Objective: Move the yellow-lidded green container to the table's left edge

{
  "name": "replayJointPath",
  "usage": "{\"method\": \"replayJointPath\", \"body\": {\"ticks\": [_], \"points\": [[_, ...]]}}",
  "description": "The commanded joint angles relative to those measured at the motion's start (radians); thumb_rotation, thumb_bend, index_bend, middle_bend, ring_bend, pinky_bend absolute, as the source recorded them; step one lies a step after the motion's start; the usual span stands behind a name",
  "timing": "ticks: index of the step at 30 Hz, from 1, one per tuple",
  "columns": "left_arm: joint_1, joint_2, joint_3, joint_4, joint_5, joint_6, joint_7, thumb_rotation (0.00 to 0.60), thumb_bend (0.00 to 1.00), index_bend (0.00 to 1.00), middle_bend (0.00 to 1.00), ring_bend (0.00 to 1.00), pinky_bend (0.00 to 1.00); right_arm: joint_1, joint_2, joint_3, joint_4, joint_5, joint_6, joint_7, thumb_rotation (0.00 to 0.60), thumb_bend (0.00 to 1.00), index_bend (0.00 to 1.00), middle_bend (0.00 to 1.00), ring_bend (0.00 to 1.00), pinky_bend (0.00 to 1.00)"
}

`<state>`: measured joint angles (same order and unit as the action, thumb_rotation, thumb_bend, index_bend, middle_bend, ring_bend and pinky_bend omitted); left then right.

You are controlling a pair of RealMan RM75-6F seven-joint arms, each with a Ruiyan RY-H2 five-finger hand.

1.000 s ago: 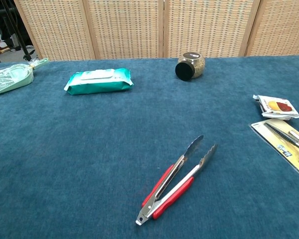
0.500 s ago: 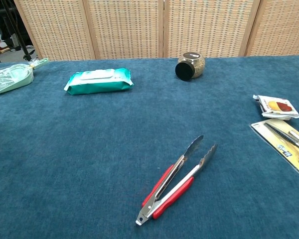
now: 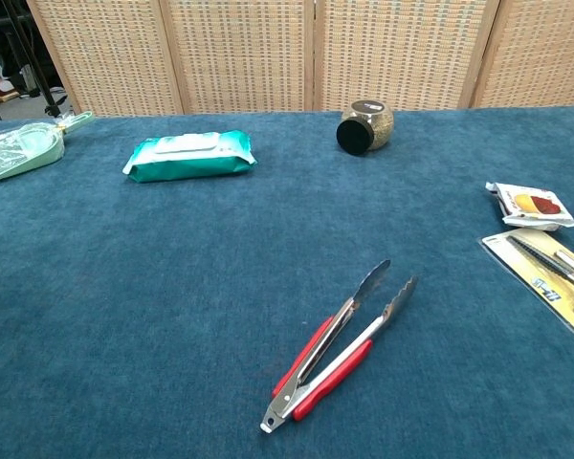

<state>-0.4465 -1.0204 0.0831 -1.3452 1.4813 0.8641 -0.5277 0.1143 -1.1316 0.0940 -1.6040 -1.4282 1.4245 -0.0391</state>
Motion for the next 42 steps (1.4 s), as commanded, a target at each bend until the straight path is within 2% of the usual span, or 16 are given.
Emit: {"method": "replayJointPath", "body": {"ticks": [1, 9, 16, 22, 25, 27, 30, 35, 42], "points": [[0.063, -0.065, 0.013, 0.072, 0.015, 0.089, 0.066, 0.6, 0.04, 0.0, 0.0, 0.0, 0.0, 0.0, 0.001, 0.0, -0.001, 0.0, 0.0, 0.002, 0.6, 0.0, 0.0, 0.0, 0.0, 0.0], [0.095, -0.136, -0.024, 0.125, -0.026, 0.15, 0.102, 0.6, 0.05, 0.0, 0.0, 0.0, 0.0, 0.001, 0.001, -0.001, -0.001, 0.0, -0.003, 0.003, 0.6, 0.0, 0.0, 0.0, 0.0, 0.0], [0.079, -0.157, -0.04, 0.128, -0.043, 0.122, 0.117, 0.6, 0.05, 0.0, 0.0, 0.0, 0.01, 0.002, 0.001, 0.001, 0.0, 0.005, -0.008, 0.004, 0.6, 0.0, 0.0, 0.0, 0.0, 0.0], [0.059, -0.18, -0.04, 0.14, -0.059, 0.067, 0.149, 0.6, 0.06, 0.0, 0.0, 0.0, 0.07, 0.004, 0.001, 0.003, 0.003, 0.013, -0.013, 0.006, 0.6, 0.0, 0.0, 0.0, 0.0, 0.0], [0.065, -0.194, -0.048, 0.152, -0.059, 0.088, 0.157, 0.6, 0.07, 0.12, 0.04, 0.07, 0.15, 0.006, 0.001, 0.003, 0.005, 0.015, -0.018, 0.007, 0.6, 0.0, 0.0, 0.0, 0.0, 0.0], [0.07, -0.203, -0.053, 0.161, -0.06, 0.103, 0.161, 0.6, 0.09, 0.28, 0.15, 0.18, 0.23, 0.006, 0.001, 0.003, 0.005, 0.016, -0.019, 0.007, 0.6, 0.0, 0.0, 0.0, 0.0, 0.0], [0.077, -0.216, -0.058, 0.173, -0.058, 0.125, 0.165, 0.6, 0.11, 0.47, 0.27, 0.27, 0.3, 0.007, 0.0, 0.003, 0.006, 0.017, -0.021, 0.007, 0.6, 0.0, 0.0, 0.0, 0.0, 0.0], [0.082, -0.227, -0.064, 0.182, -0.068, 0.131, 0.182, 0.6, 0.2, 0.55, 0.33, 0.33, 0.35, 0.008, -0.001, 0.002, 0.007, 0.017, -0.023, 0.007, 0.6, 0.0, 0.0, 0.0, 0.0, 0.0], [0.074, -0.171, -0.059, 0.125, -0.048, 0.115, 0.112, 0.6, 0.32, 0.57, 0.35, 0.35, 0.37, 0.01, -0.002, 0.001, 0.008, 0.019, -0.029, 0.007, 0.6, 0.0, 0.0, 0.0, 0.0, 0.0]]}}
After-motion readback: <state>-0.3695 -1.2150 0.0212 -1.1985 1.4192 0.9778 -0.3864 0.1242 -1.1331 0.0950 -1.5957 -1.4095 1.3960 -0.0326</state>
